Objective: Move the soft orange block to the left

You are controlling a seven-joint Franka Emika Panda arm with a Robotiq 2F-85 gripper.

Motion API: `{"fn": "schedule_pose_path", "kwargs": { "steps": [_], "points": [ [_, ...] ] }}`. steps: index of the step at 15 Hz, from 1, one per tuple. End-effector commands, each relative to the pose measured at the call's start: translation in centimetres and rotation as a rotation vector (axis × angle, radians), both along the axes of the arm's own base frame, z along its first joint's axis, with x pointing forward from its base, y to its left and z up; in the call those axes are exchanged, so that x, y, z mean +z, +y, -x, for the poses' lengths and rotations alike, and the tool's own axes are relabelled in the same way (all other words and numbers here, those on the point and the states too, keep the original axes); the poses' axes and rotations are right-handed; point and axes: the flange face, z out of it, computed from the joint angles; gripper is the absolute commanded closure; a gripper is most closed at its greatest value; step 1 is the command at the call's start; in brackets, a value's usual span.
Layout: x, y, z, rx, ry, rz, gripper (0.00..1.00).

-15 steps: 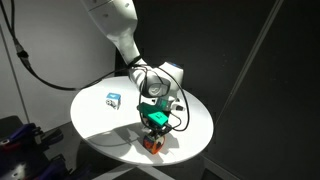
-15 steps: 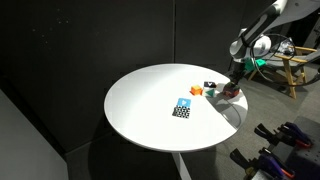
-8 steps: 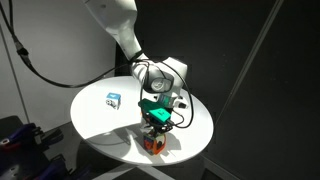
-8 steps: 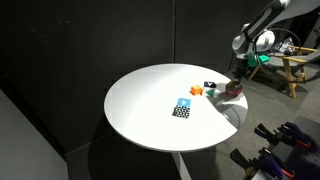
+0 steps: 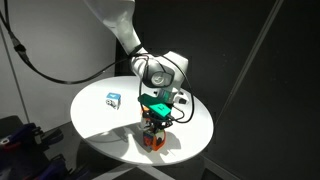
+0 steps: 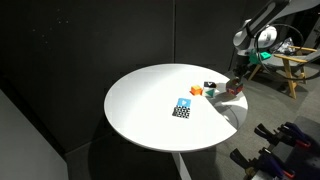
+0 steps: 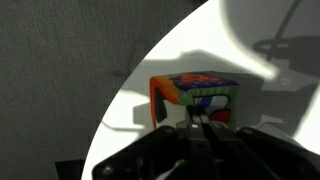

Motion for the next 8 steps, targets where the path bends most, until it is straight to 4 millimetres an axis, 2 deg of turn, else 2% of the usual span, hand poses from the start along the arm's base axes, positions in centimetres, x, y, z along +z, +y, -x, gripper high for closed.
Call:
{"fn": "schedule_pose_path", "kwargs": {
  "steps": [1, 8],
  "points": [
    [1.6, 1.2, 0.8, 0.007, 0.006, -0.004, 0.98],
    [2.9, 4.1, 1.7, 0.039, 0.002, -0.026, 0.98]
  ]
}}
